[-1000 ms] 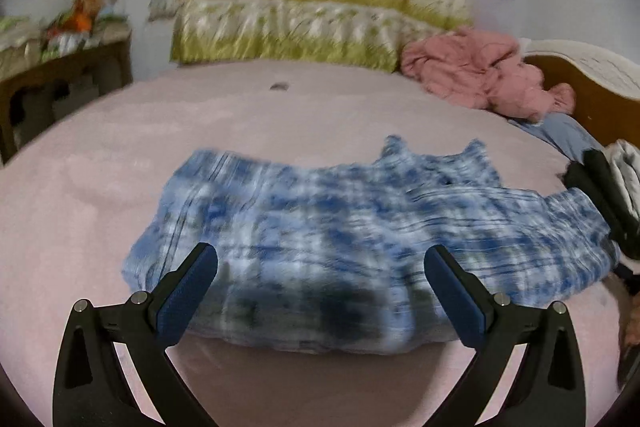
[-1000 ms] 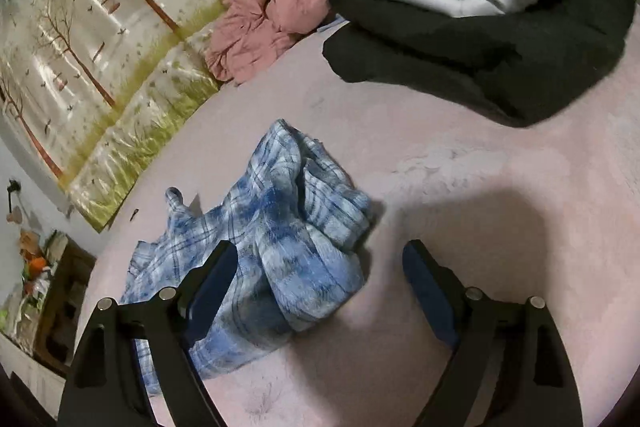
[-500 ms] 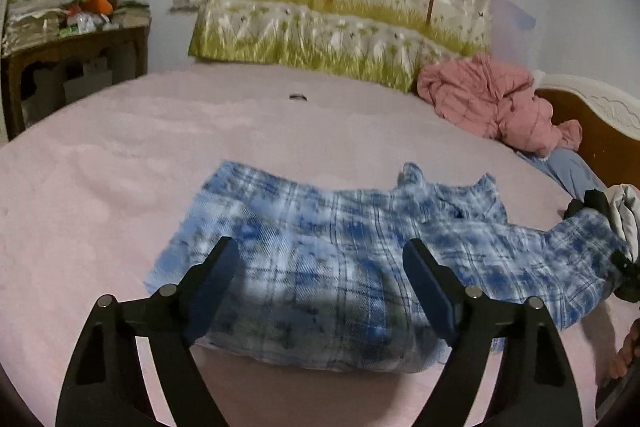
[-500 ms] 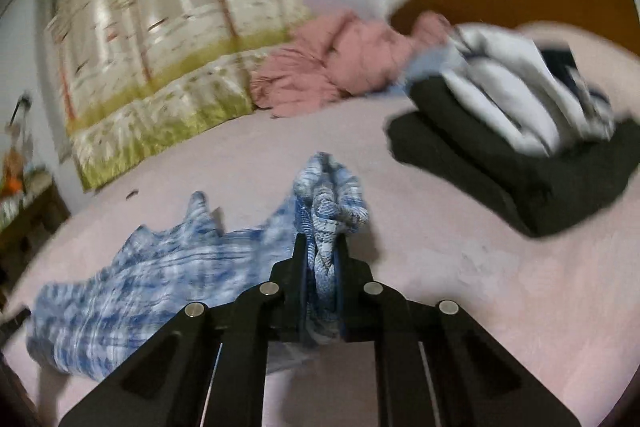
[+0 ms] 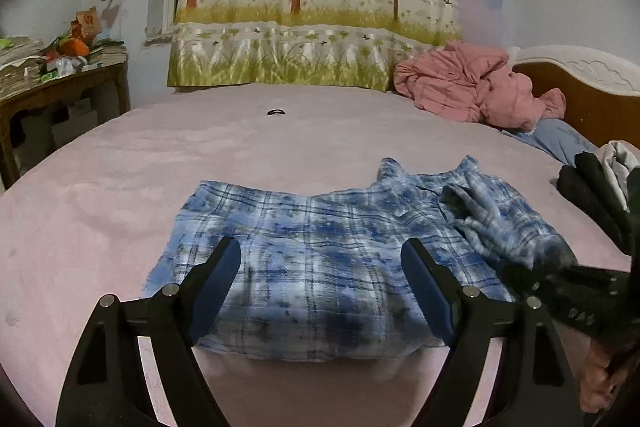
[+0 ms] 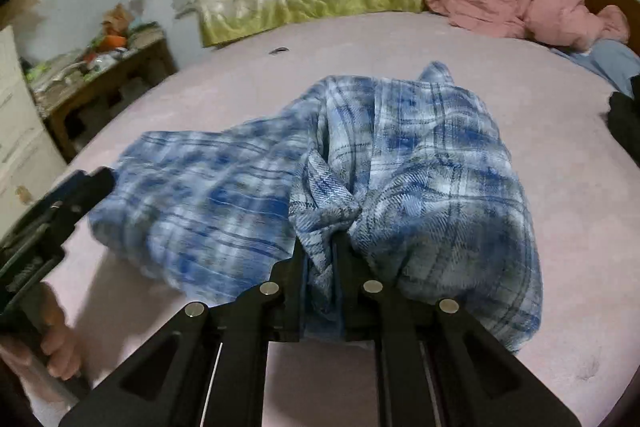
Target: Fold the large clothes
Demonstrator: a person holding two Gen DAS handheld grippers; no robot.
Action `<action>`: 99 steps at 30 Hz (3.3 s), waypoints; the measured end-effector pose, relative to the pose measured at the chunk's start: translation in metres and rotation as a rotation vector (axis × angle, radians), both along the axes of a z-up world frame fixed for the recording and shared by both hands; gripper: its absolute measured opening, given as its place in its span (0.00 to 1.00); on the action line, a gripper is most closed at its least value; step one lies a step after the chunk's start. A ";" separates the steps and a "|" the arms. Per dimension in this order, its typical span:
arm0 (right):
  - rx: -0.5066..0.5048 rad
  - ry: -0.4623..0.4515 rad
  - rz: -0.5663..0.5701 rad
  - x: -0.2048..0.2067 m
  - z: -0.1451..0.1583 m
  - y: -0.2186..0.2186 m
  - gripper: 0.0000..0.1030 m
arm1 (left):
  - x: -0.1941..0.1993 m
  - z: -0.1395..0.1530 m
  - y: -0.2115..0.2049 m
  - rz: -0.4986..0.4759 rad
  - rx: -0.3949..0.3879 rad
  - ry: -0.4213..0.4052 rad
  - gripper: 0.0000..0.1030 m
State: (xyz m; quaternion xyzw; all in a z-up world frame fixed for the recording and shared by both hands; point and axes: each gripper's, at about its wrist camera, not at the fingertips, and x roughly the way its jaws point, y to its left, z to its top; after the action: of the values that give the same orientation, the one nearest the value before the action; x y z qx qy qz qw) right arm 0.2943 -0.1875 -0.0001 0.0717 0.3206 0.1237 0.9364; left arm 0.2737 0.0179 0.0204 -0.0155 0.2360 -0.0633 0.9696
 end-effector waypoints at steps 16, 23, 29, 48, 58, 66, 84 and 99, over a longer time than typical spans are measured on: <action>-0.051 -0.122 0.051 -0.036 0.016 0.000 0.15 | -0.013 0.011 0.027 0.175 -0.060 -0.100 0.94; -0.062 -0.231 -0.063 -0.043 0.030 -0.018 0.32 | 0.006 -0.002 0.053 0.267 -0.105 0.021 1.00; -0.094 -0.309 0.011 -0.057 0.037 -0.007 0.55 | 0.027 -0.025 0.082 0.326 -0.209 0.203 1.00; -0.149 -0.214 -0.069 -0.027 0.019 -0.013 0.19 | 0.029 -0.050 0.100 0.219 -0.306 0.320 0.24; -0.208 -0.054 0.185 -0.027 -0.007 0.024 0.41 | 0.018 -0.026 0.089 0.198 -0.228 0.165 0.13; -0.107 -0.236 0.106 -0.050 0.020 0.002 0.65 | 0.012 -0.019 0.077 0.175 -0.193 0.104 0.13; -0.114 -0.089 -0.004 -0.020 0.003 -0.024 0.73 | -0.007 0.036 0.039 0.039 -0.200 -0.102 0.11; 0.237 -0.133 -0.499 -0.042 0.019 -0.152 0.75 | -0.023 0.090 -0.104 -0.257 -0.111 -0.146 0.10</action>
State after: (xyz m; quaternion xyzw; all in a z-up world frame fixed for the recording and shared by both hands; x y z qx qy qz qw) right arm 0.2521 -0.3398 0.0184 0.2490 0.2141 -0.0694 0.9420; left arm 0.2505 -0.0864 0.1109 -0.0341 0.1611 -0.2005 0.9657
